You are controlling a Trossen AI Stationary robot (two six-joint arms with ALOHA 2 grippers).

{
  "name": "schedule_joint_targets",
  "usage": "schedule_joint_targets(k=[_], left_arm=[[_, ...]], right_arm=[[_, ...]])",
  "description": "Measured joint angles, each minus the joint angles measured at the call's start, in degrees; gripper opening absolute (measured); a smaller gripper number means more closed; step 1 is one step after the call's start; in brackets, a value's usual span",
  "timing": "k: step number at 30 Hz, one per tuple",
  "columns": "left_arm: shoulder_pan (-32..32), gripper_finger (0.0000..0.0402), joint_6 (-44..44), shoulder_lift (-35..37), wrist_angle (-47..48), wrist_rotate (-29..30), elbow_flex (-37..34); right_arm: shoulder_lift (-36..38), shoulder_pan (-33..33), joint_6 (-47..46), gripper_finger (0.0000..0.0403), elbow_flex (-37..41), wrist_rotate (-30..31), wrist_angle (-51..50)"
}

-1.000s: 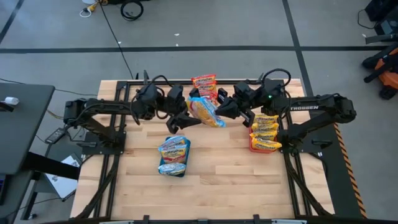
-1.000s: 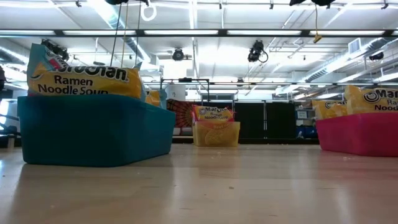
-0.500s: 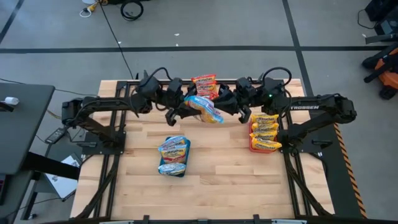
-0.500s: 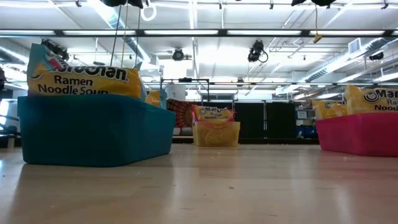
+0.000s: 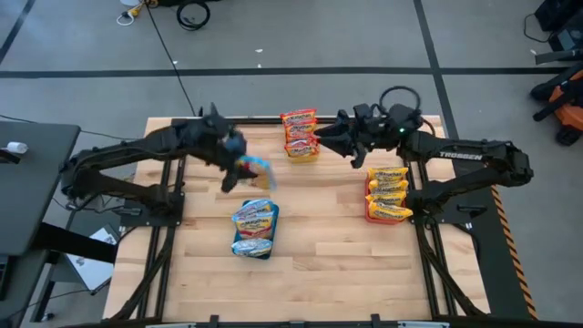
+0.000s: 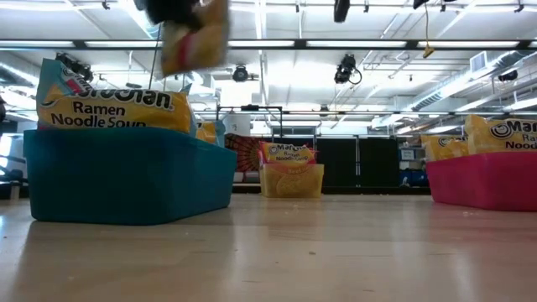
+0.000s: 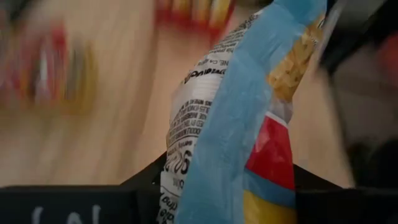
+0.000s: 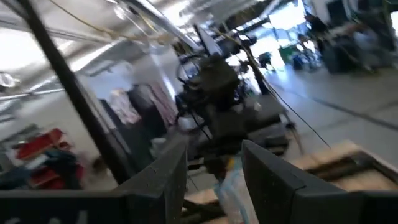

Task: Sort Maruchan noodles
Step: Put the blue noodle pack into the blue bin

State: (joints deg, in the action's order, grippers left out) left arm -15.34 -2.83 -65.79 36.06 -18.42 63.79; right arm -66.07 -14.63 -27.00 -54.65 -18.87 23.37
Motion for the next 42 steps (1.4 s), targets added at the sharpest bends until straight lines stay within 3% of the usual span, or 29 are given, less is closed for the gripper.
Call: schedule_joint_targets(k=[3,8,16,21,31,42], left_arm=[[6.86,0.0139,-0.82,-0.16,9.68,6.22,-0.05],[20.29,0.0139,-3.71,-3.52,16.15,15.64,-0.04],[29.54,0.0140,-17.88,-11.78,20.89,17.27,4.46],[31.58,0.0140,-17.55,-20.66,29.28,20.54,9.94],[33.37,0.0140,-16.60,-33.23,29.50,21.17,15.40],[26.66,0.0140,-15.52,-40.61,30.29,15.66,16.46]], right_arm=[[-1.44,1.63,0.23,0.0156,0.00,4.86,-3.56],[-4.17,4.12,0.19,0.0156,0.02,12.21,-5.02],[-3.78,7.78,-0.14,0.0156,0.02,17.76,-6.24],[-3.94,10.94,-0.43,0.0156,0.02,19.88,-7.57],[-3.95,19.07,-0.42,0.0156,0.02,26.91,-8.94],[-3.95,21.36,-4.45,0.0156,0.02,28.46,-10.50]])
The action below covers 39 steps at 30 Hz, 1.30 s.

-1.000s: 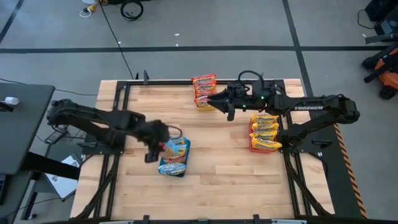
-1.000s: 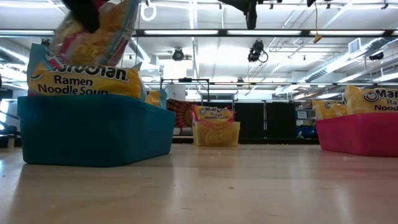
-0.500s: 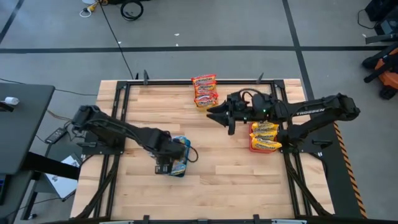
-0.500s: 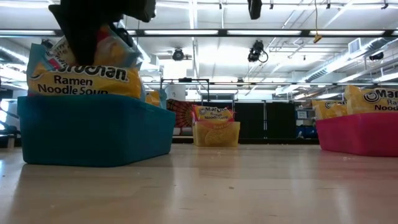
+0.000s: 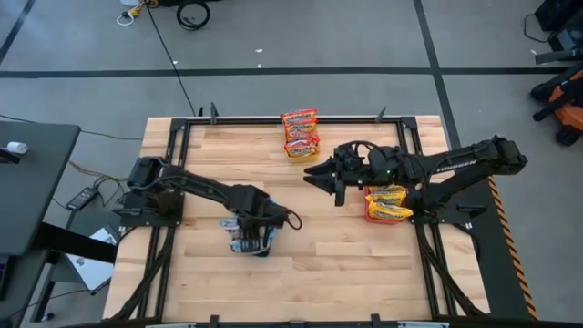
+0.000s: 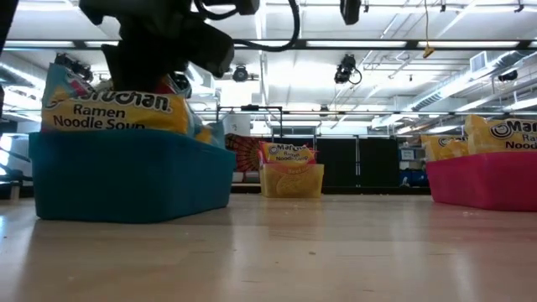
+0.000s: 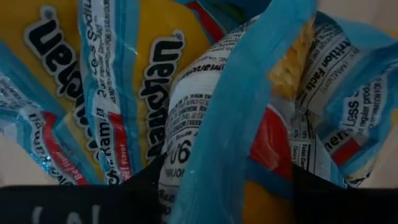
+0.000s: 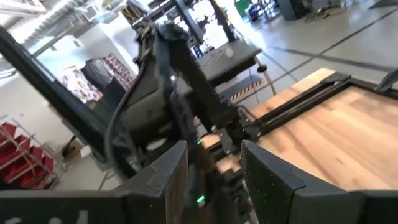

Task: Sort Maruchan noodles
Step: Put the blue noodle pack into the blue bin

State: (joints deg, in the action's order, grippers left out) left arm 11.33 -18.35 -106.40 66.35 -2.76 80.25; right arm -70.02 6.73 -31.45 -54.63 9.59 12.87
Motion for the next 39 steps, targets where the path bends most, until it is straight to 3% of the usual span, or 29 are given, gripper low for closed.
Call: schedule_joint_targets(k=[5,10,14,19,28,34,39], left_arm=[[-1.33,0.0140,1.95,-1.10,0.11,1.93,-0.01],[-3.47,0.0141,2.61,-1.56,3.42,19.34,-0.32],[-6.95,0.0141,1.86,-1.86,8.72,24.58,-0.64],[-9.04,0.0140,3.73,-1.83,13.64,23.27,-2.17],[-7.00,0.0150,2.25,-1.21,14.23,17.88,-13.09],[-5.88,0.0196,2.61,-0.11,13.79,15.61,-10.67],[-7.38,0.0251,3.06,4.27,12.26,8.06,-8.47]], right_arm=[[0.00,2.11,-1.13,0.0156,0.00,1.62,-2.27],[0.00,3.65,-2.10,0.0156,0.00,3.70,-4.04],[0.00,5.13,-3.08,0.0156,0.00,4.61,-4.04],[0.00,7.61,-3.53,0.0156,0.00,7.41,-4.03],[0.00,11.75,-3.51,0.0156,0.00,12.16,-4.03],[0.00,11.33,-3.25,0.0156,0.00,12.23,-4.02],[0.35,10.27,-1.50,0.0156,0.00,11.70,-4.01]])
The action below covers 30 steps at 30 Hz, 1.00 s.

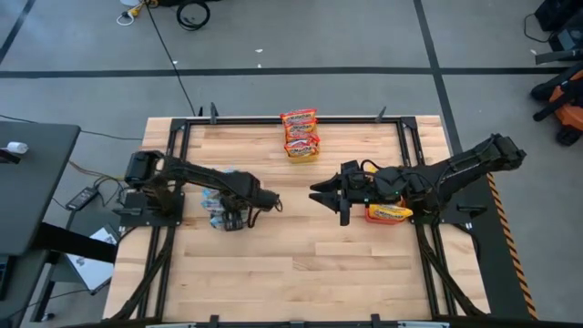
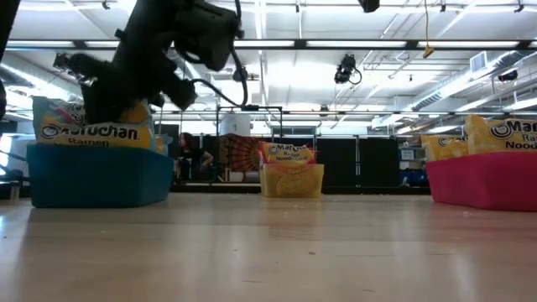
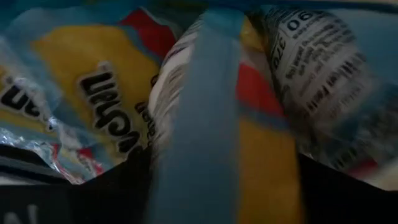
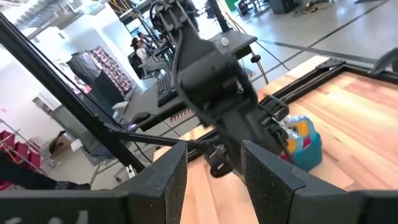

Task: Sort Maruchan noodles
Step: Put the blue noodle pack into the blue bin

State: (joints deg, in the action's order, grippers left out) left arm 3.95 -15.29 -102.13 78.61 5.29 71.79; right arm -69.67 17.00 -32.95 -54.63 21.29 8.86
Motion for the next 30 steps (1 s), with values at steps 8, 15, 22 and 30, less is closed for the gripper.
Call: schedule_joint_targets(k=[8,15,22,30], left_arm=[[-7.80,0.0304,2.76,9.42,2.33,-3.19,0.11],[-21.21,0.0295,6.97,18.23,-1.38,-8.35,0.16],[-24.54,0.0294,8.52,20.49,-1.75,-11.16,0.22],[-32.21,0.0293,7.75,20.53,-0.56,-2.43,-5.48]], right_arm=[[2.42,-0.34,2.69,0.0156,-0.02,-0.62,-0.20],[5.04,-2.85,3.11,0.0158,-0.02,-5.27,0.01],[5.71,-4.55,3.11,0.0160,-0.02,-6.40,-0.38],[5.75,-4.41,1.00,0.0160,-0.02,-6.42,-4.05]])
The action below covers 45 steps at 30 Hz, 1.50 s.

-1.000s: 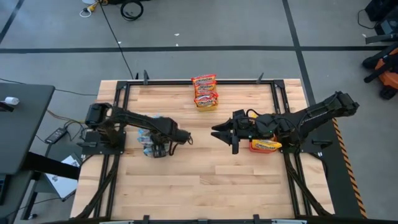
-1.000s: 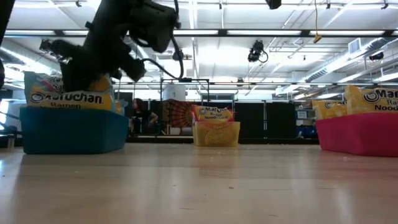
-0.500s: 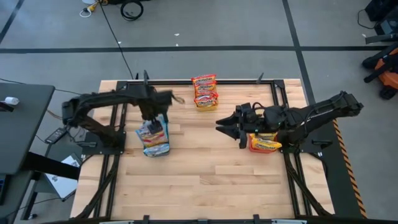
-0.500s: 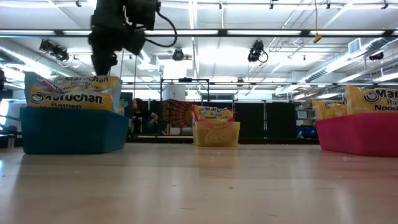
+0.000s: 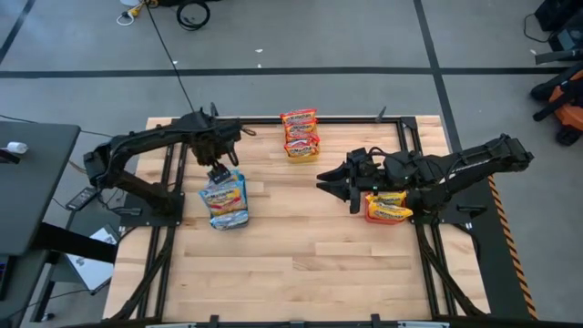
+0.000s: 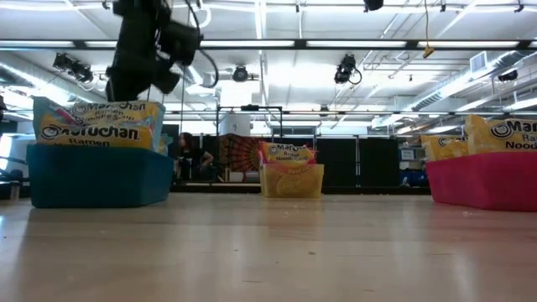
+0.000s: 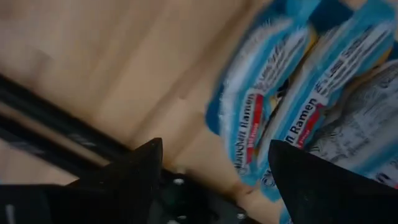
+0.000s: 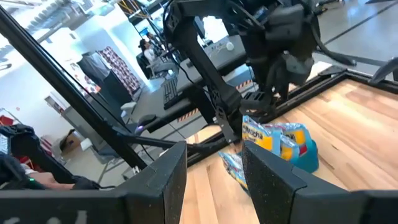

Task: Sort Maruchan noodles
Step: Put the blue noodle pack into the blue bin

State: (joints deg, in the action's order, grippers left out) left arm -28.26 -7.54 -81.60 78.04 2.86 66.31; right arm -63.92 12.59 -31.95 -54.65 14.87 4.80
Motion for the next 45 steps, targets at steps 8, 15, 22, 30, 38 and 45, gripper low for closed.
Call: schedule_joint_targets(k=[8,15,22,30,38,45], left_arm=[[5.45,0.0293,-1.16,-0.02,-6.59,-10.92,-10.43],[13.50,0.0252,-6.26,-0.08,-11.30,-3.78,-10.50],[19.63,0.0082,-10.20,-0.47,-15.45,-2.14,-10.41],[19.40,0.0016,-11.32,-0.37,-6.37,0.98,-3.94],[19.66,0.0011,-11.32,-0.40,-5.25,3.16,-1.46],[21.79,0.0048,-12.58,-0.57,-11.24,3.90,-6.76]], right_arm=[[0.00,1.49,-1.96,0.0160,0.00,-0.16,-0.83],[0.00,1.59,-1.96,0.0160,0.00,-0.39,-2.09],[0.00,1.61,-2.46,0.0160,0.00,-2.97,-2.04],[-0.02,1.63,-3.06,0.0160,0.00,-5.02,-2.02],[-0.02,2.24,-3.10,0.0160,0.00,-7.53,-2.92],[-0.04,4.45,-5.50,0.0160,0.00,-7.31,-6.19]])
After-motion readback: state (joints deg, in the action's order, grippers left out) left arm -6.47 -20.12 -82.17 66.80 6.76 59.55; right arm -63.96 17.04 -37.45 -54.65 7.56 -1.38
